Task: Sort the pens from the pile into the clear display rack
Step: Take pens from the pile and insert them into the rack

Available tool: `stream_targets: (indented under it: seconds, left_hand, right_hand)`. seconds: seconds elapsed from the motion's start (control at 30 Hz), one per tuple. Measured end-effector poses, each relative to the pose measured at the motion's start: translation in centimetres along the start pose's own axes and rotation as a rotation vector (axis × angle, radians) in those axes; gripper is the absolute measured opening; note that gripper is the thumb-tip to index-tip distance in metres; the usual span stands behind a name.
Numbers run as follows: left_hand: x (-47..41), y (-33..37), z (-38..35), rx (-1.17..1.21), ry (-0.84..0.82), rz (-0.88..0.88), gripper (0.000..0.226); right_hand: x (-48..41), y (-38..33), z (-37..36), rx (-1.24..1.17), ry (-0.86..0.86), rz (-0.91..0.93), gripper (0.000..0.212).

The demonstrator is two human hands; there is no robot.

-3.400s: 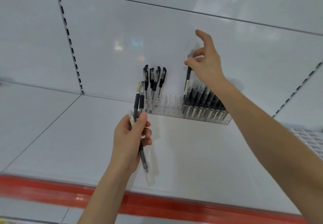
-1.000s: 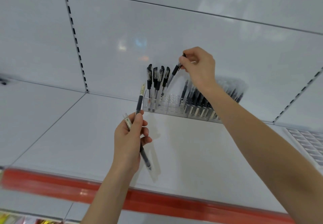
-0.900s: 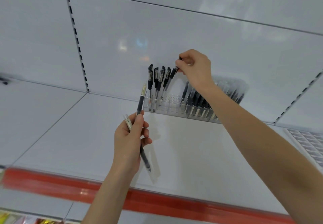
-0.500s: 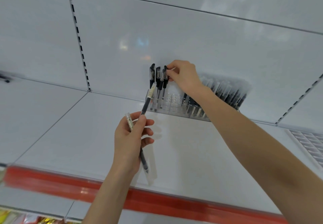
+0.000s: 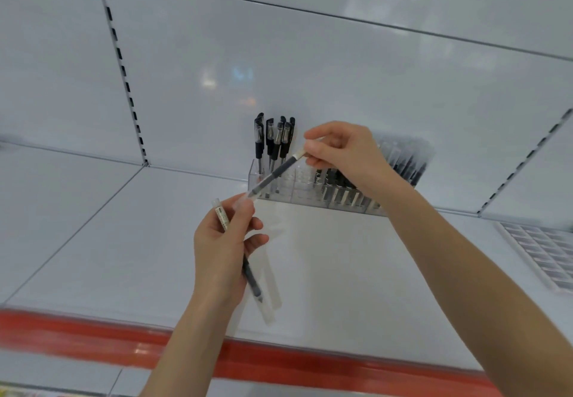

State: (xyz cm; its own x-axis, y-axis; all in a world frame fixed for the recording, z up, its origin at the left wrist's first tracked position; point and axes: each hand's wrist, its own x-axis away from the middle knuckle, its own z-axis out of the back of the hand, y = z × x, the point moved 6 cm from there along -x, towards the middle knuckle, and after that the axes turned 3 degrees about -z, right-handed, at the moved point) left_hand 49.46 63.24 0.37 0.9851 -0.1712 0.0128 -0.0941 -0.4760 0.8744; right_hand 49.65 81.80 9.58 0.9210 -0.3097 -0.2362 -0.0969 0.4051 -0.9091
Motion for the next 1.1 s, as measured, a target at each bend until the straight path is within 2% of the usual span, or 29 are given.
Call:
stream_targets:
  seconds: [0.07,0.1,0.2,0.23,0.43,0.5,0.6,0.7,0.77,0.87,0.93,1.03,1.1]
  left_hand:
    - [-0.2,0.2,0.3,0.009,0.028,-0.013,0.007]
    - [-0.3,0.3,0.5,0.009,0.037,-0.020,0.007]
    - [-0.6,0.7,0.8,-0.007,0.055,-0.043,0.008]
    - [-0.7,0.8,0.8,-0.020,0.056,-0.049,0.007]
    - [-0.8,0.7,0.1,-0.054,0.015,-0.042,0.008]
    - [-0.9,0.8,0.2,-0.069,-0.003,-0.038,0.010]
    - [-1.1,0.7,0.4,-0.060,-0.014,-0.016,0.021]
    - [-1.3,0.1,0.5,0.025,-0.008,0.071,0.037]
    - [-1.5,-0.2,0.4,0.078,-0.016,0.108,0.037]
    - [-1.7,-0.2,0.4,0.085,-0.009,0.101,0.026]
    - [-1.8,-0.1,0.4,0.080,-0.007,0.070,0.021]
    - [-1.9,-0.1,0.5,0.088,-0.001,0.053,0.020]
    - [-1.9,-0.3,0.5,0.101,-0.008,0.051,0.020]
  right_hand:
    - [0.2,0.4,0.9,-0.044,0.011,-0.025,0.010]
    - [0.4,0.7,0.9,0.015,-0.006,-0.028,0.009]
    - [1.3,0.6,0.0,0.484,-0.074,0.078,0.005]
    - [1.6,0.4,-0.6,0.568,-0.101,0.126,0.005]
    - [3.4,-0.4,-5.1,0.617,-0.320,0.258,0.019]
    - [2.8,-0.4,-4.7,0.617,-0.277,0.241,0.018]
    - [0.8,-1.0,-1.9,0.402,-0.065,0.153,0.013]
    - [-1.1,-2.1,1.2,0.126,0.149,0.100,0.029]
    - [-2.0,-2.7,2.5,0.056,0.237,0.119,0.033]
    - [-3.1,-2.3,3.5,0.066,0.340,0.125,0.021]
    - [-3.7,-1.7,3.5,0.156,0.335,0.114,0.010]
    - [-4.3,-0.6,3.3,0.344,0.269,0.105,0.019]
    - [-4.3,-0.4,3.5,0.430,0.290,0.132,0.022]
